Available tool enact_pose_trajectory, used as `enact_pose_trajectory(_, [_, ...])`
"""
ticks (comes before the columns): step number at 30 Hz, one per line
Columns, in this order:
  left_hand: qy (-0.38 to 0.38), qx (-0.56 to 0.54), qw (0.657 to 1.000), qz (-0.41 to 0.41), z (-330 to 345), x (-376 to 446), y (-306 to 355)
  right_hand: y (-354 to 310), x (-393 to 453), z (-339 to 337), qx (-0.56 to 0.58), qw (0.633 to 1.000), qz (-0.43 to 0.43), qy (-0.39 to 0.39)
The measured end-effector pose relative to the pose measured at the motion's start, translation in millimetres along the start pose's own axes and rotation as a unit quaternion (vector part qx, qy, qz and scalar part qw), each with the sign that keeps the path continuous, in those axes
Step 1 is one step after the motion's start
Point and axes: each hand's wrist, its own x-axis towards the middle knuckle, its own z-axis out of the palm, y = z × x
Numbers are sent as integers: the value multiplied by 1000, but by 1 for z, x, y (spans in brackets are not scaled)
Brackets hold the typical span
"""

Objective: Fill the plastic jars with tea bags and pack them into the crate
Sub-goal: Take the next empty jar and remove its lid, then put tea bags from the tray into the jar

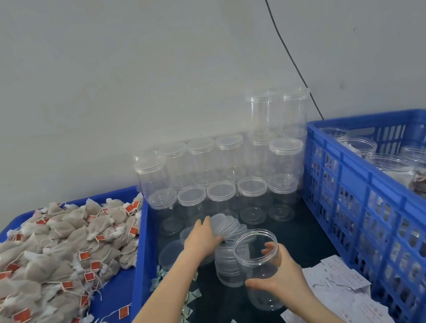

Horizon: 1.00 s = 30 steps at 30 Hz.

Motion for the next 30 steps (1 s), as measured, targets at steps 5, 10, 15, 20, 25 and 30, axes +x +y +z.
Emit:
enact_pose_trajectory(5, [56, -12, 997, 55, -31, -14, -16, -12, -7, 25, 23, 999, -5, -37])
enact_pose_trajectory(10, [280, -21, 957, 70, -81, -40, -53, -26, -18, 51, 52, 994, -9, -91])
enact_pose_trajectory(15, [279, -12, 957, -79, -115, -55, -115, -31, -26, 72, 70, 988, -10, -138])
enact_pose_trajectory(20, [-54, 197, 976, -74, -92, -77, -171, -31, -32, 90, 77, 983, -11, -164])
enact_pose_trajectory(25, [-172, 263, 941, -129, -72, -81, -186, -32, -37, 105, 79, 978, -2, -192])
enact_pose_trajectory(30, [26, 334, 935, -117, -73, -70, -189, -33, -41, 114, 77, 977, -6, -199])
